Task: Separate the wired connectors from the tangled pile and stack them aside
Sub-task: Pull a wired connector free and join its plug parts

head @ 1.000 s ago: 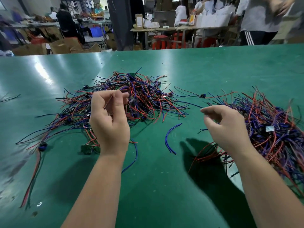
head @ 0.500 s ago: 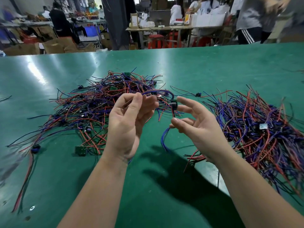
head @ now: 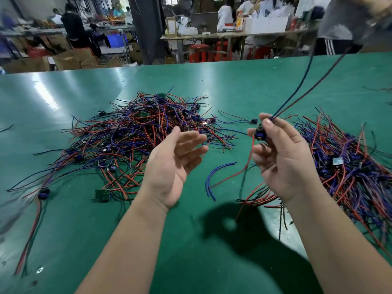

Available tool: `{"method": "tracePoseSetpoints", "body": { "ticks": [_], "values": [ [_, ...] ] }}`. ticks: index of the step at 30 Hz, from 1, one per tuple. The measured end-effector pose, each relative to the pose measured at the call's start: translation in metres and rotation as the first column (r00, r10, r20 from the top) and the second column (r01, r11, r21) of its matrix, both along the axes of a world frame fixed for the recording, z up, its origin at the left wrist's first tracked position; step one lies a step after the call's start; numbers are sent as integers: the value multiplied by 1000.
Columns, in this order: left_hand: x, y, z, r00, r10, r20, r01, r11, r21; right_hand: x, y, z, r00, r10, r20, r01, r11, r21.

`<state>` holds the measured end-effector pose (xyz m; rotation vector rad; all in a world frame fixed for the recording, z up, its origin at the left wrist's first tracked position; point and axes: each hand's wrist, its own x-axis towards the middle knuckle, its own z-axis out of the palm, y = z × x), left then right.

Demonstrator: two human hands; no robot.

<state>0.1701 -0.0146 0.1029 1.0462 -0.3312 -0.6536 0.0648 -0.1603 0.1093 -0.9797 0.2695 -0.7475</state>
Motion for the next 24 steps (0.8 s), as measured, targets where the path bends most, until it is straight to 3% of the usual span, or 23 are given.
{"method": "tracePoseSetpoints", "body": {
  "ticks": [3, 5, 7, 9, 14, 17, 19, 24],
  "values": [
    [-5, -4, -2, 996, -85, 26, 80, 984, 161, 0, -3, -2, 988, 110, -107, -110, 994, -1],
    [-12, -7, -5, 989, -130, 76, 109, 965, 239, 2, 2, -8, 941, 204, -269, -228, 972, -63],
    [-18, -10, -10, 979, -137, 149, 95, 961, 259, 5, 10, -16, 882, 229, -413, -305, 944, -127],
    [-21, -13, -15, 982, -99, 158, 58, 968, 243, 8, 14, -23, 871, 208, -446, -308, 937, -164],
    [-18, -14, -18, 986, -132, 104, 108, 972, 209, 11, 14, -25, 900, 153, -409, -232, 961, -152],
    [-19, -13, -20, 973, -213, 92, 182, 947, 266, 12, 10, -22, 905, 100, -414, -157, 982, -106],
    [-21, -11, -21, 947, -317, 58, 281, 900, 334, 9, -1, -17, 914, 29, -404, -54, 997, -51],
    [-29, -7, -24, 787, -615, 57, 519, 708, 479, -1, -30, -12, 927, -117, -356, 163, 981, 102]
  ]
}}
